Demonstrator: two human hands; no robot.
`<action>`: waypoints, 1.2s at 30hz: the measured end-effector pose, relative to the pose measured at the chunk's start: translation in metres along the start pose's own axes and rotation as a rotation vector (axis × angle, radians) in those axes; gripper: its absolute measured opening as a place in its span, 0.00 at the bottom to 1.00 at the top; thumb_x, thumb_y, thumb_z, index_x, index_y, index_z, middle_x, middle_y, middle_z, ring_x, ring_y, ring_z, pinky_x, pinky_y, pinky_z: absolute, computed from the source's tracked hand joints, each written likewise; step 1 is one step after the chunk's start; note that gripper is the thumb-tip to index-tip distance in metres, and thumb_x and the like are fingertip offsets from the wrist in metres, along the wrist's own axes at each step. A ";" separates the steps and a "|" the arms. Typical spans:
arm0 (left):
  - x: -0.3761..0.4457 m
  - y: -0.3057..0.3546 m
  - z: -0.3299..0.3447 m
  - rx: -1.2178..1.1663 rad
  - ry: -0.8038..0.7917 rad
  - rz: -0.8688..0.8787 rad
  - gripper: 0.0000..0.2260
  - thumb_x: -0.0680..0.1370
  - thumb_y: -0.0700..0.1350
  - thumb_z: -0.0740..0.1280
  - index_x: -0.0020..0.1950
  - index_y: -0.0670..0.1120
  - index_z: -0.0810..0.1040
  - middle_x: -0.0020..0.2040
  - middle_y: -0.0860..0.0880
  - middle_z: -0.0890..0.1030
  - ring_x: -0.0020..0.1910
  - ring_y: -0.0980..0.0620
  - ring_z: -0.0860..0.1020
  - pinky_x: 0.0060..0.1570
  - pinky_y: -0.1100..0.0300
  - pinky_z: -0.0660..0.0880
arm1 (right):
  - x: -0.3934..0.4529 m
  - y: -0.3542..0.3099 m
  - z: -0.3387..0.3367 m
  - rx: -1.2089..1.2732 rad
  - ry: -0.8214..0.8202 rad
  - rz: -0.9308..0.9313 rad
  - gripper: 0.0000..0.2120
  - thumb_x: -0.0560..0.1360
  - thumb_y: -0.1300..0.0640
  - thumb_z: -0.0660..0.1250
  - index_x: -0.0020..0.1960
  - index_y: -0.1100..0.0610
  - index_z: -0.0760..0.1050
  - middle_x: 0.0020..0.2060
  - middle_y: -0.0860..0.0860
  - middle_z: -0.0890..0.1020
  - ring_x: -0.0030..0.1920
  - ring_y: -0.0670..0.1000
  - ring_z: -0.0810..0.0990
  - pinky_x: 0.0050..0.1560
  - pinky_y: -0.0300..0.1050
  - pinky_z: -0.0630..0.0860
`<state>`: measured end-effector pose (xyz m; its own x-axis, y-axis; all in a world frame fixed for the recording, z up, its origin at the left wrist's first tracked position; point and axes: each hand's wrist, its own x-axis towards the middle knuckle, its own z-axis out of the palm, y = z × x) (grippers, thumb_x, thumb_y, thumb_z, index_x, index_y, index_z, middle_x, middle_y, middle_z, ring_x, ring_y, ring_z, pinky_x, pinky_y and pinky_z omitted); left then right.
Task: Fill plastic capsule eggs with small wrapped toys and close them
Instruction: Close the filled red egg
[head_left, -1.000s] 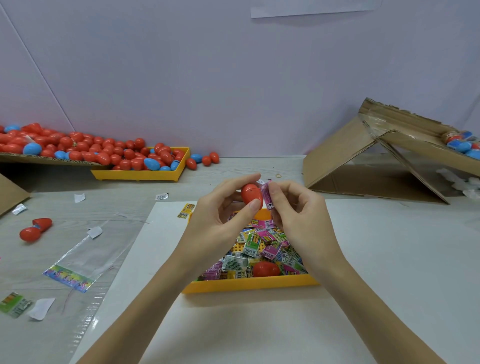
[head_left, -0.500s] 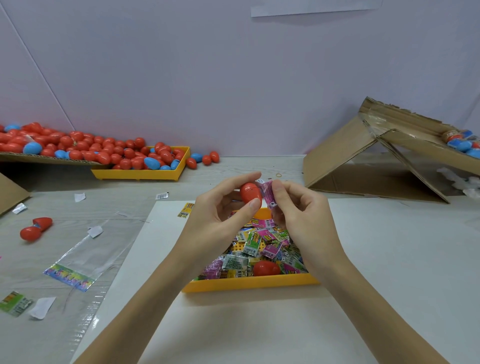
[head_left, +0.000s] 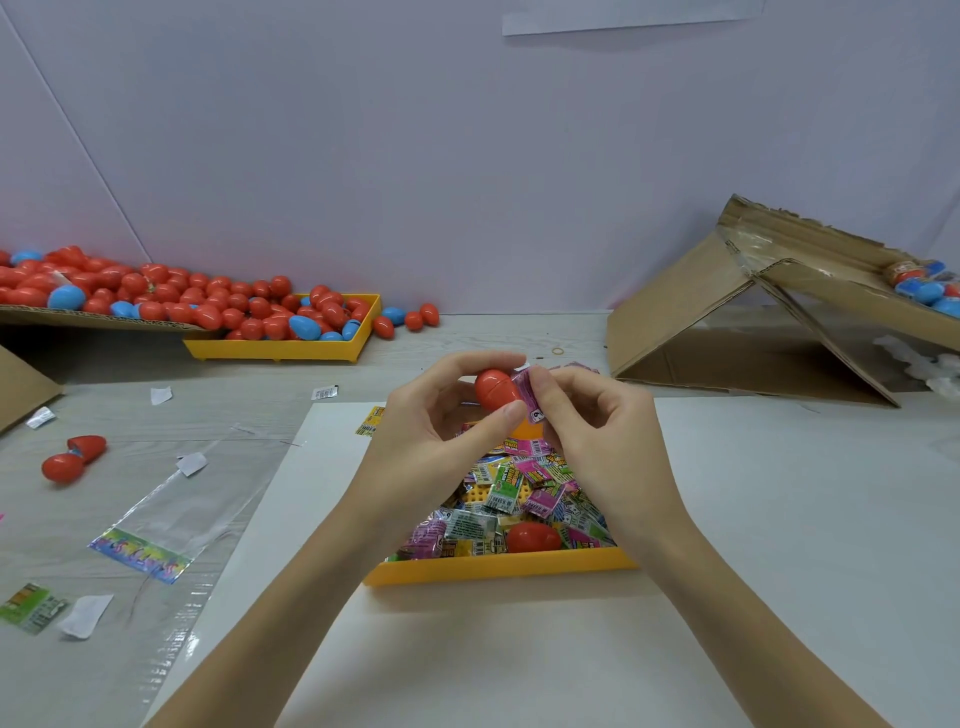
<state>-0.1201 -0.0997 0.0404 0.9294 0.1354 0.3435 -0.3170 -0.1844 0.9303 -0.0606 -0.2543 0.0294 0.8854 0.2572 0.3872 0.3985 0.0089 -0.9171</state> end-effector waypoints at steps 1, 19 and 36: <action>0.000 0.000 0.000 -0.009 0.008 -0.001 0.17 0.74 0.48 0.75 0.63 0.53 0.82 0.55 0.51 0.85 0.56 0.49 0.84 0.53 0.61 0.81 | 0.000 0.000 0.000 -0.008 -0.010 -0.003 0.10 0.82 0.51 0.67 0.51 0.52 0.86 0.30 0.40 0.80 0.34 0.42 0.76 0.38 0.33 0.71; 0.007 -0.008 -0.011 0.107 0.089 0.242 0.21 0.69 0.45 0.81 0.57 0.46 0.77 0.51 0.49 0.83 0.52 0.43 0.83 0.53 0.46 0.83 | 0.002 -0.014 -0.010 0.317 -0.263 0.427 0.14 0.73 0.48 0.74 0.52 0.56 0.88 0.49 0.55 0.89 0.51 0.53 0.88 0.52 0.45 0.85; 0.004 -0.018 -0.003 0.370 0.160 0.406 0.21 0.72 0.50 0.78 0.61 0.44 0.80 0.52 0.53 0.84 0.51 0.54 0.84 0.53 0.59 0.82 | 0.004 -0.013 -0.013 0.510 -0.260 0.659 0.19 0.72 0.48 0.75 0.52 0.63 0.87 0.47 0.57 0.87 0.45 0.48 0.86 0.47 0.38 0.83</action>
<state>-0.1113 -0.0925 0.0250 0.6972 0.1230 0.7063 -0.5288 -0.5770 0.6224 -0.0589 -0.2657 0.0446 0.7902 0.5743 -0.2140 -0.3867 0.1963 -0.9011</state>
